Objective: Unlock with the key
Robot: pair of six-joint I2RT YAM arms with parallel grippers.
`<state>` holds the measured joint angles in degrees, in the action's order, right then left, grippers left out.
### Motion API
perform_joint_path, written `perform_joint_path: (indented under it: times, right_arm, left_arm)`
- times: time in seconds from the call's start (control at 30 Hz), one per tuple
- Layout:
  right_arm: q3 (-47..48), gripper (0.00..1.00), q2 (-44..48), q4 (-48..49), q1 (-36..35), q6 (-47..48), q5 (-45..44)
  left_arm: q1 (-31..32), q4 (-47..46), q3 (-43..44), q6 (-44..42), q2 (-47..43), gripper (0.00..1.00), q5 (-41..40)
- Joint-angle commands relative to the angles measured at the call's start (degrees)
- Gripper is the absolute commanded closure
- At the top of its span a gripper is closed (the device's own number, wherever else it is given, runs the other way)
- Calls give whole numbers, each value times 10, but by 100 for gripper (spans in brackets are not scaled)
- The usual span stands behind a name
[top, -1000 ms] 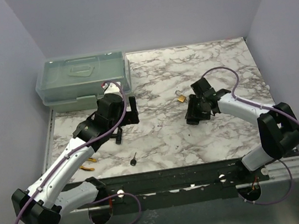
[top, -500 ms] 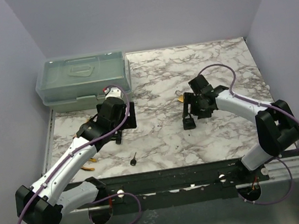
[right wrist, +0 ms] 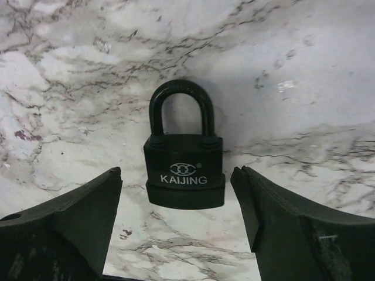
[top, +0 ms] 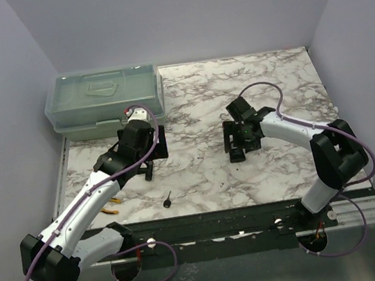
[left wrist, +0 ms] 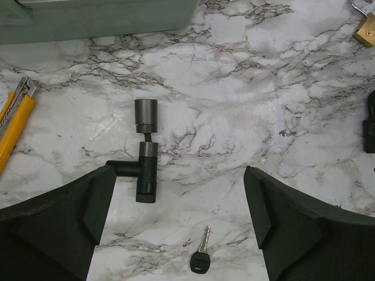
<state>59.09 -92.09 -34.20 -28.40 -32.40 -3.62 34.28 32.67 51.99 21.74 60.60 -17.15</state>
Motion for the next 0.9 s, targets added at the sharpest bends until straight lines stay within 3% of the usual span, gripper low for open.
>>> perform_joint_path:
  times: [0.0,0.17,0.4,0.53,0.73,0.87]
  right_arm:
    - [19,15,-37,-15,-33,-18,8]
    - [19,22,-47,-7,-40,-20,3]
    - [36,44,-76,26,-57,2,33]
    - [68,51,-101,34,-69,24,46]
    - [102,48,-117,31,-70,36,60]
    - [104,28,-91,24,-70,38,41]
  left_arm:
    - [-3,-10,-5,1,3,1,34]
    - [-4,-13,-7,2,3,2,55]
    - [-4,-15,-4,-6,16,2,51]
    - [-4,-15,-5,-4,16,2,54]
    - [-4,-1,-7,26,13,4,84]
    - [-4,34,-9,78,-2,10,119]
